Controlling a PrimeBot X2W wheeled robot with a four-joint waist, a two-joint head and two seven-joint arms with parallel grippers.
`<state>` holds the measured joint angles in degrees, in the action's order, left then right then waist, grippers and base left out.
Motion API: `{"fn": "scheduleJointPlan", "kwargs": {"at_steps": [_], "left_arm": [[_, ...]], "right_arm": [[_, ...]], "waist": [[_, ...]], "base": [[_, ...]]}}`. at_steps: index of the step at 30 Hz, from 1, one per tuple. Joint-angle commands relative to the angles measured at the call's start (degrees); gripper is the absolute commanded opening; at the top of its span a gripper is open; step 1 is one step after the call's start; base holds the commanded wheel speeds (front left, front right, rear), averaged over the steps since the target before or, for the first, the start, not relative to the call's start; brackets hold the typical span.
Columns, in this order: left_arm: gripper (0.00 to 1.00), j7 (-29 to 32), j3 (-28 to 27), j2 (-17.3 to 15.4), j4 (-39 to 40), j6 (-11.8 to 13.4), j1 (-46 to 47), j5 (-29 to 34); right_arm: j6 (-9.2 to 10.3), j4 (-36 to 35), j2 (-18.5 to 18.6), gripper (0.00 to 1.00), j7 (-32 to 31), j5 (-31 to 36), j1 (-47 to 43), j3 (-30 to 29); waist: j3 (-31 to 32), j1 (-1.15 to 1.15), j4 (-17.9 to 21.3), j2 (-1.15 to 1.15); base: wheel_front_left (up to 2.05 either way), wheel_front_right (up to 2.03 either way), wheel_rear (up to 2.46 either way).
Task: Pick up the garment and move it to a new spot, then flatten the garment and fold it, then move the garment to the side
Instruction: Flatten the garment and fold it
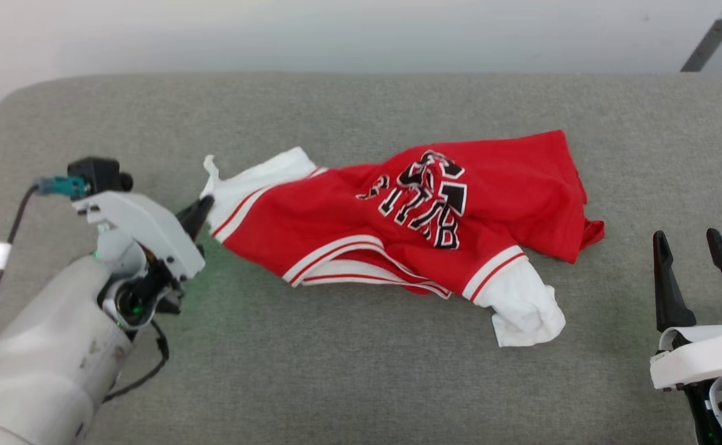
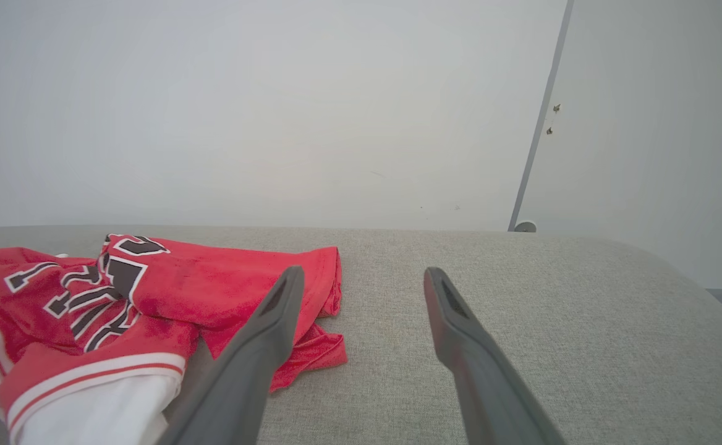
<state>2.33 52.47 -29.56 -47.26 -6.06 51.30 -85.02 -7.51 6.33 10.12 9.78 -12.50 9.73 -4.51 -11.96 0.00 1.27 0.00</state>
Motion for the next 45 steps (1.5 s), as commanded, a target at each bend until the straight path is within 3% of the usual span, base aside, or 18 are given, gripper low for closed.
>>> {"fn": "scheduleJointPlan", "kwargs": {"at_steps": [1, 4, 7, 8, 9, 10, 17, 19, 23, 29, 34, 36, 37, 38, 45], "left_arm": [[0.00, -0.3, 0.5, -0.6, 0.0, 1.0, -1.1, 1.1], [0.00, -1.2, 1.1, -0.6, -0.5, 3.8, -2.2, 1.7], [0.02, -2.1, 1.4, -0.3, -1.2, 4.7, -3.5, 2.1], [0.33, -2.5, 1.4, -0.1, -1.2, 4.6, -3.7, 2.1], [0.56, -2.9, 1.1, 0.1, -1.2, 4.4, -4.0, 1.8], [1.00, -3.6, 0.9, 0.2, -1.2, 4.1, -4.2, 1.7], [1.00, -14.1, -0.1, -0.5, 3.3, 3.0, -6.5, 5.0], [1.00, -16.4, -0.2, -0.8, 5.9, 3.8, -7.5, 7.3], [1.00, -17.6, -4.8, -0.7, 13.5, 8.7, -10.2, 15.8], [1.00, -17.5, -16.6, 2.1, 28.5, 15.8, -21.4, 32.1], [1.00, -17.5, -21.1, 4.6, 35.1, 17.4, -27.7, 39.1], [1.00, -17.5, -21.9, 4.9, 35.8, 17.3, -28.3, 39.8], [1.00, -17.5, -22.8, 5.3, 36.4, 17.2, -28.9, 40.4], [1.00, -17.5, -23.5, 5.7, 36.8, 17.1, -29.6, 40.8], [1.00, -17.5, -27.9, 6.7, 38.4, 16.2, -32.8, 42.6]], "right_arm": [[0.04, -0.4, 0.4, 1.00, -0.4, 0.4, -0.6, 0.5], [0.04, -0.9, 2.1, 1.00, -2.5, 0.2, -0.4, 2.5], [0.04, -1.1, 4.8, 1.00, -5.7, -0.6, 0.4, 6.6], [0.04, -1.3, 5.9, 1.00, -6.6, -0.8, 0.9, 8.0], [0.05, -1.5, 7.0, 1.00, -7.7, -1.4, 1.3, 9.5], [0.05, -1.6, 8.2, 1.00, -9.0, -2.3, 1.4, 11.6], [0.05, -6.0, 21.3, 1.00, -21.2, -11.6, 3.2, 28.0], [0.05, -8.0, 25.4, 1.00, -25.2, -14.9, 3.9, 32.0], [0.05, -11.9, 31.7, 1.00, -31.3, -21.2, 5.7, 37.6], [0.05, -12.8, 35.6, 1.00, -34.6, -24.9, 8.9, 41.0], [0.05, -10.1, 36.2, 1.00, -35.2, -24.8, 11.2, 43.6], [0.05, -9.4, 35.8, 0.96, -34.8, -25.4, 11.6, 43.9], [0.04, -8.9, 35.6, 0.43, -34.7, -25.9, 11.8, 44.9], [0.04, -8.4, 35.6, 0.00, -34.3, -25.7, 12.3, 45.6], [0.05, -5.2, 36.5, 0.00, -30.8, -27.9, 13.1, 45.3]], "waist": [[0.7, 0.00, -0.7, 0.00], [0.7, 0.00, -0.9, 0.00], [0.8, 0.00, -0.7, 0.00], [0.8, 0.00, -0.7, 0.00], [0.8, 0.00, -0.6, 0.00], [0.9, 0.00, -0.6, 0.00], [1.8, 0.00, -1.4, 0.00], [1.9, 0.00, -2.1, 0.00], [1.7, 0.00, -3.8, 0.00], [0.6, 0.00, -6.5, 0.00], [-1.0, 0.00, -8.2, 0.00], [-1.3, 0.00, -8.4, 0.00], [-1.5, 0.00, -8.5, 0.00], [-1.6, 0.00, -8.5, 0.00], [-2.2, 0.00, -7.0, 0.00]], "base": [[0.00, 0.00, 0.00], [0.00, 0.00, 0.00], [0.00, 0.00, 0.00], [0.00, 0.00, 0.00], [0.00, 0.00, 0.00], [0.00, 0.00, 0.00], [0.00, 0.00, 0.00], [0.00, 0.00, 0.00], [0.00, 0.00, 0.00], [0.00, 0.00, 0.00], [0.00, 0.00, 0.00], [0.00, 0.00, 0.00], [0.00, 0.00, 0.00], [0.00, 0.00, 0.00], [0.00, 0.00, 0.00]]}}
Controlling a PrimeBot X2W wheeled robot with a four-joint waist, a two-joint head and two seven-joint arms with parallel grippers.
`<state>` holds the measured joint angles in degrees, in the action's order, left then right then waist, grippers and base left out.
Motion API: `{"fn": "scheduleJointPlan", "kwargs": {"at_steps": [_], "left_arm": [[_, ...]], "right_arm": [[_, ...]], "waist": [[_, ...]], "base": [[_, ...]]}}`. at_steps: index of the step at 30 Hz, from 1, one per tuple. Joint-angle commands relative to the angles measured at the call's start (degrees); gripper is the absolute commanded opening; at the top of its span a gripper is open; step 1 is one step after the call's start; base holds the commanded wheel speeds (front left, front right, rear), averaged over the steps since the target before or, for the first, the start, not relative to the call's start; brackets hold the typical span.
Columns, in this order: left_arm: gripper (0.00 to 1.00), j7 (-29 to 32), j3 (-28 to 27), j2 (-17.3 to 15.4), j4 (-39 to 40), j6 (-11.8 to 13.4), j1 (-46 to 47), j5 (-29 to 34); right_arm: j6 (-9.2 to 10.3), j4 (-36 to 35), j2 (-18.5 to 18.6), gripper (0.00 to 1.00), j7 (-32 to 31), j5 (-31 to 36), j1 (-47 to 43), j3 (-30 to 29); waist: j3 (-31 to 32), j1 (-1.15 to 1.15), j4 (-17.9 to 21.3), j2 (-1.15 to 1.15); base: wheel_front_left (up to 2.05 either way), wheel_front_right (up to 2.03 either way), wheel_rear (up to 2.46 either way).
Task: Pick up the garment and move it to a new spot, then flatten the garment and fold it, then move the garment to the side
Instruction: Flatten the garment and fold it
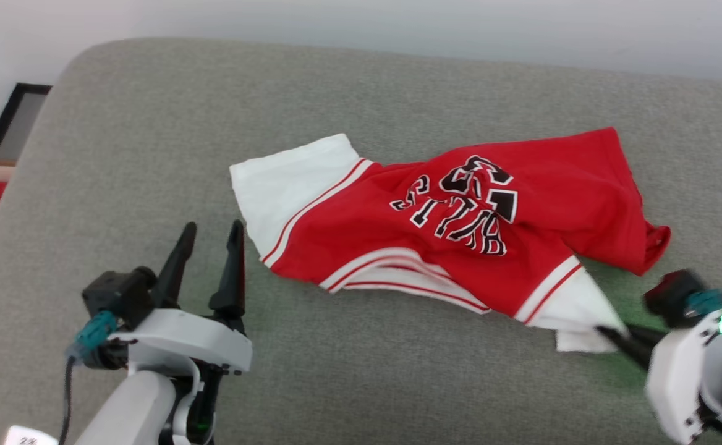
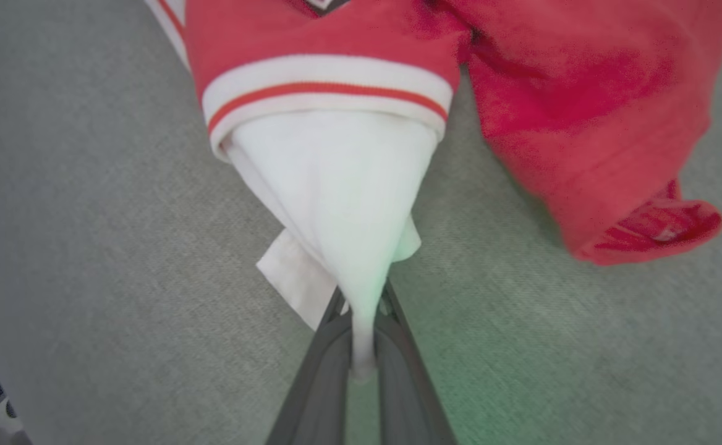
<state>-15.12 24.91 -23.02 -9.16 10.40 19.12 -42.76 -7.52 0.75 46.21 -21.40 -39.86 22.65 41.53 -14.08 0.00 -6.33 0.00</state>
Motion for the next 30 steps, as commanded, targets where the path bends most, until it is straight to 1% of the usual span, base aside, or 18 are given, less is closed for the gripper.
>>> {"fn": "scheduleJointPlan", "kwargs": {"at_steps": [1, 5, 10, 12, 14, 16, 17, 19, 21, 25, 26, 27, 28, 30], "left_arm": [[1.00, 0.0, -0.8, 0.2, 0.6, -0.3, -0.9, 0.6], [1.00, 0.0, -2.7, 0.2, 2.1, -0.2, -2.0, 1.2], [1.00, 0.0, -4.1, -0.4, 4.0, 0.1, -2.6, 1.7], [1.00, 0.0, -4.4, -0.7, 4.6, 0.2, -2.7, 1.9], [1.00, 0.0, -4.5, -0.9, 5.3, 0.3, -2.7, 2.1], [1.00, 0.1, -4.3, -1.0, 5.7, 0.3, -2.6, 2.2], [1.00, 0.2, -4.1, -1.0, 5.9, 0.2, -2.4, 2.3], [1.00, 0.4, -3.6, -0.9, 5.8, -0.1, -2.0, 2.4], [1.00, 0.7, -3.1, -0.8, 5.5, -0.2, -1.7, 2.6], [1.00, 0.8, -2.6, -1.0, 4.8, -0.8, -1.9, 2.4], [1.00, 0.9, -2.6, -1.3, 4.7, -1.0, -1.9, 2.4], [1.00, 1.1, -2.4, -1.8, 4.5, -1.4, -1.8, 2.5], [1.00, 1.4, -2.1, -2.4, 4.4, -1.9, -1.6, 2.9], [1.00, 2.5, -1.1, -3.9, 4.7, -3.3, -0.9, 3.5]], "right_arm": [[0.06, 0.6, 0.8, 0.00, 1.0, -0.7, -0.2, -1.5], [0.06, 1.3, 3.0, 0.00, 3.3, -2.6, -2.2, -6.4], [0.06, 2.4, 7.0, 0.00, 4.1, -4.2, -4.5, -13.8], [0.06, 3.6, 8.7, 0.00, 4.1, -3.1, -4.8, -16.5], [0.06, 5.4, 8.7, 0.00, 4.3, -4.2, -5.1, -19.1], [0.06, 8.4, 9.6, 0.00, 3.9, -3.2, -5.2, -21.1], [0.06, 9.8, 9.6, 0.00, 3.4, -2.8, -5.5, -21.6], [0.05, 12.1, 8.0, 0.00, 2.3, -2.9, -6.3, -21.3], [0.06, 13.7, 7.3, 0.00, 1.1, -2.7, -7.1, -20.4], [0.06, 16.2, 5.0, 0.00, 2.0, -2.3, -7.7, -20.1], [0.06, 16.7, 4.3, 0.17, 2.8, -2.1, -7.5, -20.6], [0.06, 17.2, 3.7, 0.65, 3.8, -2.0, -7.4, -21.3], [0.06, 17.6, 2.9, 1.00, 4.8, -2.4, -7.3, -22.2], [0.06, 17.8, 1.8, 1.00, 7.7, -3.1, -7.7, -24.9]], "waist": [[-0.1, 0.00, 0.9, 0.00], [-0.1, 0.00, 2.2, 0.00], [-0.2, 0.00, 3.2, 0.00], [-0.3, 0.00, 3.3, 0.00], [-0.3, 0.00, 3.4, 0.00], [-0.4, 0.00, 3.2, 0.00], [-0.4, 0.00, 2.9, 0.00], [-0.3, 0.00, 2.5, 0.00], [-0.3, 0.00, 2.1, 0.00], [-0.3, 0.00, 1.9, 0.00], [-0.2, 0.00, 2.0, 0.00], [-0.1, 0.00, 2.1, 0.00], [0.1, 0.00, 2.3, 0.00], [0.6, 0.00, 2.5, 0.00]], "base": [[0.00, 0.00, 0.00], [0.00, 0.00, 0.00], [0.00, 0.00, 0.00], [0.00, 0.00, 0.00], [0.00, 0.00, 0.00], [0.00, 0.00, 0.00], [0.00, 0.00, 0.00], [0.00, 0.00, 0.00], [0.00, 0.00, 0.00], [0.00, 0.00, 0.00], [0.00, 0.00, 0.00], [0.00, 0.00, 0.00], [0.00, 0.00, 0.00], [0.00, 0.00, 0.00]]}}
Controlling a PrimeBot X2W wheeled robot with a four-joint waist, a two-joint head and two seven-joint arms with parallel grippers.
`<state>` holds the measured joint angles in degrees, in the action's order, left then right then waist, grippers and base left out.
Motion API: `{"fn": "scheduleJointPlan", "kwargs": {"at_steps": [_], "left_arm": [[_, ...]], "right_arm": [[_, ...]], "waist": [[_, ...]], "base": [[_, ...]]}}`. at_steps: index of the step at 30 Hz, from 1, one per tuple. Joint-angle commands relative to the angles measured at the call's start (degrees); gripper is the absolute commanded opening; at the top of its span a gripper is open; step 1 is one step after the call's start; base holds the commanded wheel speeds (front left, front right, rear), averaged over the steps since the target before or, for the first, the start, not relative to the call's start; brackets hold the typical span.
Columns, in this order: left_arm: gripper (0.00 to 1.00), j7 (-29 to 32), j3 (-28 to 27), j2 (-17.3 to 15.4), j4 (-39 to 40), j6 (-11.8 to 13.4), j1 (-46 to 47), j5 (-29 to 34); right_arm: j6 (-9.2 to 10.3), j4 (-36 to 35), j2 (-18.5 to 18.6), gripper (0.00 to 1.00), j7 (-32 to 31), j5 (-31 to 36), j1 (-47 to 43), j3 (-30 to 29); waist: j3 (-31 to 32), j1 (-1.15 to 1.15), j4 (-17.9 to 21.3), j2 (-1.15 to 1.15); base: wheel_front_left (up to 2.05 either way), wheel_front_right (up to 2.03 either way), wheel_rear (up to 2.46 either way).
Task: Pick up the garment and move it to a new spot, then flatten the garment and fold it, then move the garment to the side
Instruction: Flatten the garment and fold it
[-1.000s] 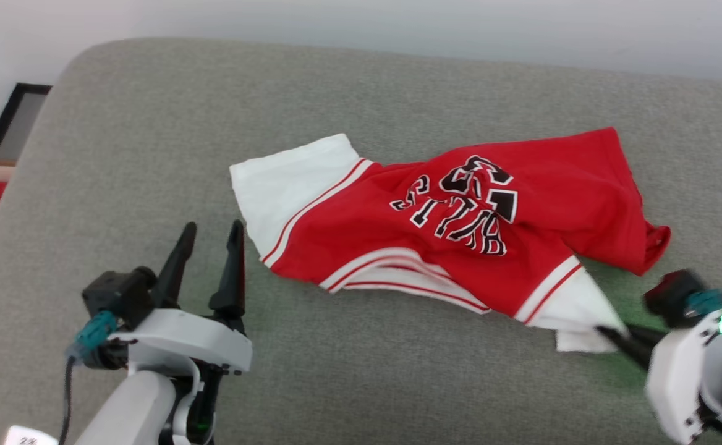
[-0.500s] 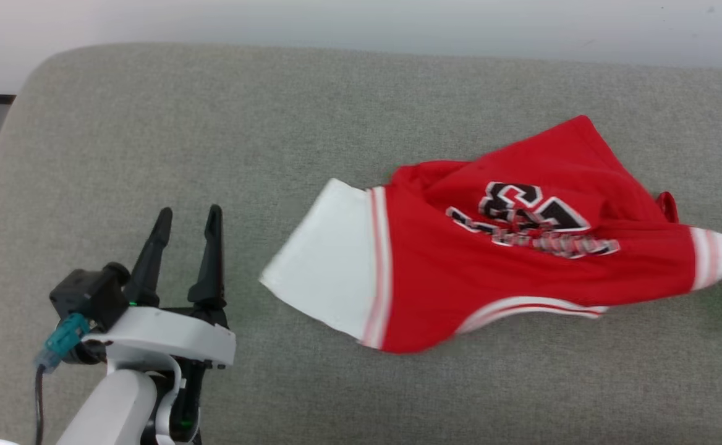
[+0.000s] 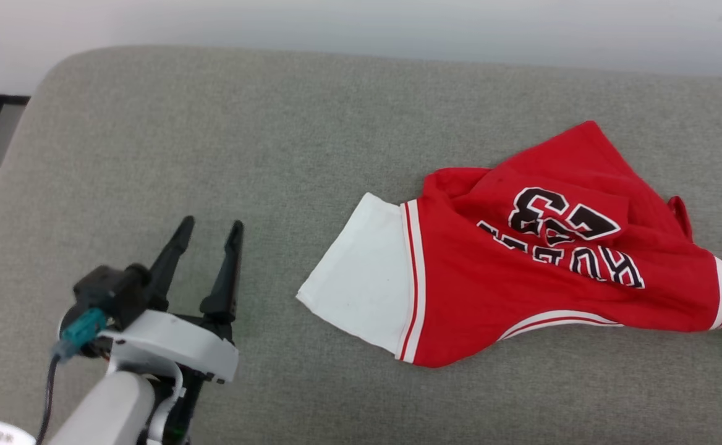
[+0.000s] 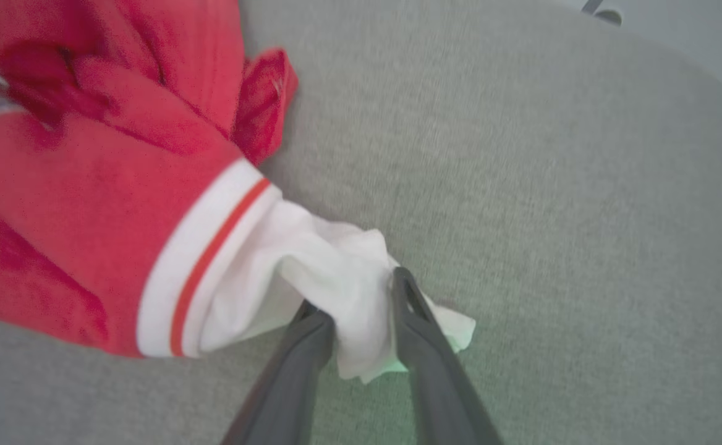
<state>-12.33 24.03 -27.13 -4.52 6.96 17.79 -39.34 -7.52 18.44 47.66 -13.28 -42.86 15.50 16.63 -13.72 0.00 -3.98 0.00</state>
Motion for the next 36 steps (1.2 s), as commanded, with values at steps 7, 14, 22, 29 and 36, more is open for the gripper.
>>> {"fn": "scheduleJointPlan", "kwargs": {"at_steps": [7, 14, 22, 29, 36], "left_arm": [[1.00, 11.2, 5.8, -9.3, 3.0, -8.0, 4.4, 3.4], [1.00, 31.0, 18.9, -16.4, 7.7, -14.4, 12.9, 0.9], [1.00, 41.3, 41.2, -21.7, 12.1, -14.4, 26.0, -8.6], [1.00, 37.6, 48.7, -20.8, 6.1, -14.4, 32.3, -10.2], [1.00, 37.3, 49.3, -18.6, 1.7, -14.4, 29.7, -8.4]], "right_arm": [[0.06, -9.3, -3.5, 1.00, 7.9, -3.6, -4.4, -8.9], [0.06, -22.6, -8.5, 1.00, 6.8, -4.5, -7.9, -11.4], [0.05, -28.5, -12.7, 1.00, 2.8, -1.0, -9.4, -8.8], [0.05, -29.1, -13.5, 1.00, 1.8, 3.3, -8.7, -8.8], [0.05, -29.6, -14.2, 1.00, 1.8, 4.0, -7.4, -9.7]], "waist": [[2.7, 0.00, 2.3, 0.00], [4.0, 0.00, 4.7, 0.00], [2.2, 0.00, 7.4, 0.00], [-0.4, 0.00, 9.7, 0.00], [-2.5, 0.00, 12.0, 0.00]], "base": [[0.00, 0.00, 0.00], [0.00, 0.00, 0.00], [0.00, 0.00, 0.00], [0.00, 0.00, 0.00], [0.00, 0.00, 0.00]]}}
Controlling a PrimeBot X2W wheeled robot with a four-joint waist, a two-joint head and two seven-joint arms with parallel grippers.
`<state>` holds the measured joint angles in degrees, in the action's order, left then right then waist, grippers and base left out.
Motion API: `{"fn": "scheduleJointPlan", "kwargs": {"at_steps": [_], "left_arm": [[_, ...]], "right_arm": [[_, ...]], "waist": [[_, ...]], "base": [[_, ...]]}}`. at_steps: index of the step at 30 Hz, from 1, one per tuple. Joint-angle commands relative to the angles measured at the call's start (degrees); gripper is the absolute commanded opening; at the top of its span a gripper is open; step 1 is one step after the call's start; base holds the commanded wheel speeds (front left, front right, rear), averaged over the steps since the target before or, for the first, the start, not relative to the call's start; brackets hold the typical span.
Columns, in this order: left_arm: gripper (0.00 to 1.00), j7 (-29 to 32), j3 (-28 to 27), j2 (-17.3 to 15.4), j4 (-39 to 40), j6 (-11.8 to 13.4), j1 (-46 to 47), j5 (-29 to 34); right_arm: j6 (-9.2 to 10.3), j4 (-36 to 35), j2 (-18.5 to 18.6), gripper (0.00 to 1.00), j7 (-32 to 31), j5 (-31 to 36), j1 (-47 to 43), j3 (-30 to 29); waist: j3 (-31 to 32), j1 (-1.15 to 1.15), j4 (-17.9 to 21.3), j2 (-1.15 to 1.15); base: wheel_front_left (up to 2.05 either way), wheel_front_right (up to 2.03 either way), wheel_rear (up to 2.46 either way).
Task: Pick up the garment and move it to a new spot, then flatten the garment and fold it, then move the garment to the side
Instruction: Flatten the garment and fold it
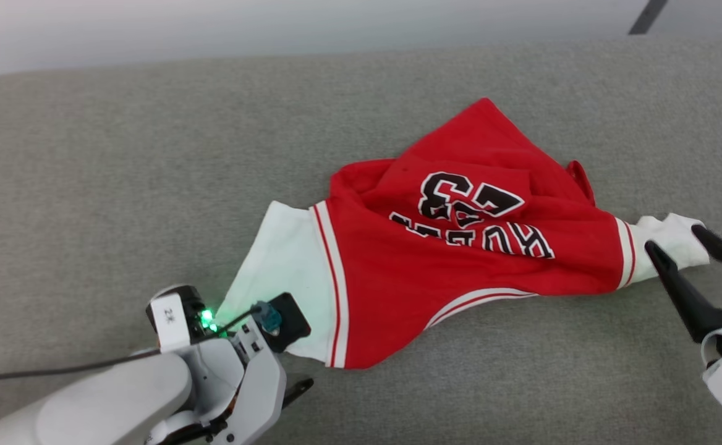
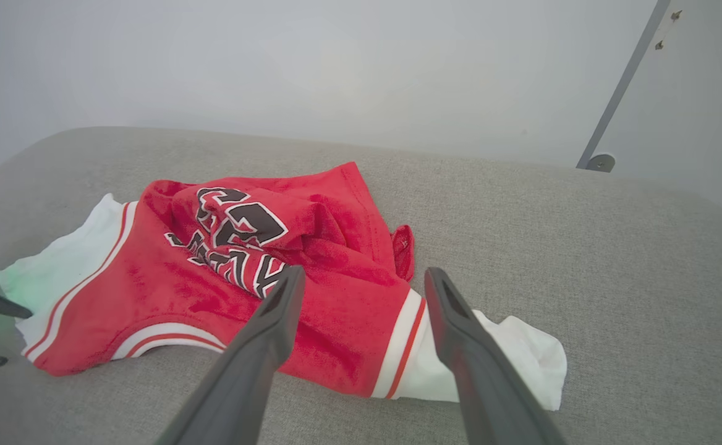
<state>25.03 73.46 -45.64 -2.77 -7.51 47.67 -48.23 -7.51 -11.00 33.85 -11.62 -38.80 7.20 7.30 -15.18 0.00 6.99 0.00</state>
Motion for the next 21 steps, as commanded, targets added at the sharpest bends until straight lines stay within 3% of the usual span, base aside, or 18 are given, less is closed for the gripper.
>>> {"fn": "scheduleJointPlan", "kwargs": {"at_steps": [1, 8, 9, 10, 11, 12, 21], "left_arm": [[1.00, -0.1, -0.2, -0.1, -0.5, 0.1, -0.3, 0.8], [1.00, -2.7, 0.2, 1.8, -5.0, 0.1, -0.7, 1.6], [0.83, -3.1, 0.2, 2.1, -6.0, 0.2, -0.4, 2.0], [0.46, -3.5, 0.2, 2.4, -6.9, 0.2, -0.3, 2.2], [0.29, -3.9, 0.2, 2.8, -7.7, 0.2, -0.2, 1.8], [0.00, -4.3, 0.2, 3.2, -8.3, 0.2, -0.1, 1.7], [0.00, -5.3, 0.5, 4.1, -8.8, 0.1, -0.1, 0.2]], "right_arm": [[0.04, -0.1, -0.4, 1.00, 0.3, -0.2, 0.9, -0.4], [0.04, 1.0, 0.6, 1.00, -0.4, -0.6, 0.0, 0.7], [0.04, 1.2, 1.0, 1.00, -0.5, -0.4, -0.1, 0.9], [0.05, 1.5, 1.4, 1.00, -0.9, -0.1, -0.2, 1.2], [0.04, 1.7, 1.7, 1.00, -1.3, -0.3, -0.3, 1.7], [0.04, 1.9, 2.1, 1.00, -2.0, -0.6, -0.3, 2.2], [0.05, 2.8, 13.5, 1.00, -8.8, 1.3, 3.8, 13.0]], "waist": [[-1.2, 0.00, 1.3, 0.00], [-1.9, 0.00, 1.9, 0.00], [-1.9, 0.00, 1.9, 0.00], [-2.0, 0.00, 2.0, 0.00], [-2.0, 0.00, 2.0, 0.00], [-2.1, 0.00, 2.0, 0.00], [-2.9, 0.00, 2.4, 0.00]], "base": [[0.00, 0.00, 0.00], [0.00, 0.00, 0.00], [0.00, 0.00, 0.00], [0.00, 0.00, 0.00], [0.00, 0.00, 0.00], [0.00, 0.00, 0.00], [0.00, 0.00, 0.00]]}}
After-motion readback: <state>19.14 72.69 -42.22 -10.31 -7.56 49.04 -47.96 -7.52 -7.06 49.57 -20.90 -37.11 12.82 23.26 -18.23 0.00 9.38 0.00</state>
